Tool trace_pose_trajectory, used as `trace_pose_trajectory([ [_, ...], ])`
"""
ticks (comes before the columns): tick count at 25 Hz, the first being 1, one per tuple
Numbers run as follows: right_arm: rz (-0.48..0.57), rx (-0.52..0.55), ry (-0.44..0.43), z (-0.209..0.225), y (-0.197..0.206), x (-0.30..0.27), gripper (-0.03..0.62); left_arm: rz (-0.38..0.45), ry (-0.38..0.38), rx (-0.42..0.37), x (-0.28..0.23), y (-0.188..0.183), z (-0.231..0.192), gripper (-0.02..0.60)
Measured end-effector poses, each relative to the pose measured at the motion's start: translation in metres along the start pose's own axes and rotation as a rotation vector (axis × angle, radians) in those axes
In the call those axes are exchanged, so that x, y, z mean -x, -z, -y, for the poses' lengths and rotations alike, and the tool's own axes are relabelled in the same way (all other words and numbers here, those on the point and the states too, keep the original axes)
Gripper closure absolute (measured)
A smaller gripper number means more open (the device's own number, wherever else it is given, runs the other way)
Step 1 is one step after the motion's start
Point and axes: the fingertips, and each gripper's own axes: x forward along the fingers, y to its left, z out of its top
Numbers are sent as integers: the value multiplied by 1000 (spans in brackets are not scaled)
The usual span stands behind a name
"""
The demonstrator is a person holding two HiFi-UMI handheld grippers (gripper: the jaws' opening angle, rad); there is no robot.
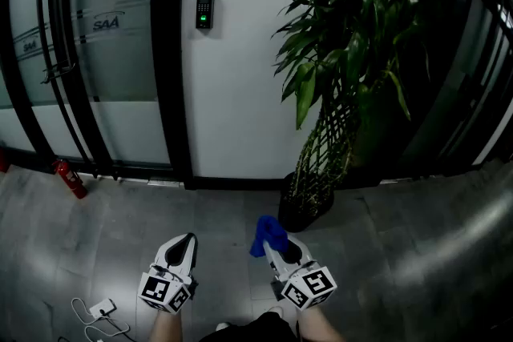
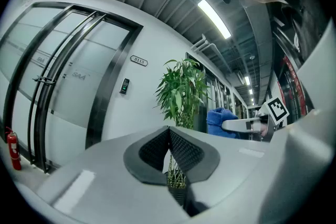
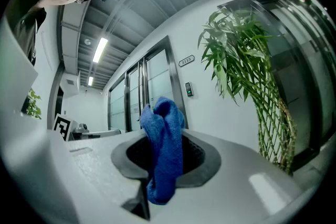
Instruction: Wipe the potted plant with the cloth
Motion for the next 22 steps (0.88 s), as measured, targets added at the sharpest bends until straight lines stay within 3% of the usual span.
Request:
trace_pose_trajectory([
  [6, 49, 4, 16, 51, -15, -31, 503, 7, -15, -11, -51, 1, -15, 575],
  [12, 141, 3, 26, 134, -54, -59, 503, 13, 70, -75, -145, -4, -9, 575],
  [18, 145, 29, 48, 199, -67, -68, 503, 10, 143, -45, -239, 14, 11, 575],
  [22, 133, 71, 81, 229, -71, -68, 503, 3, 233, -31, -296, 26, 35, 575],
])
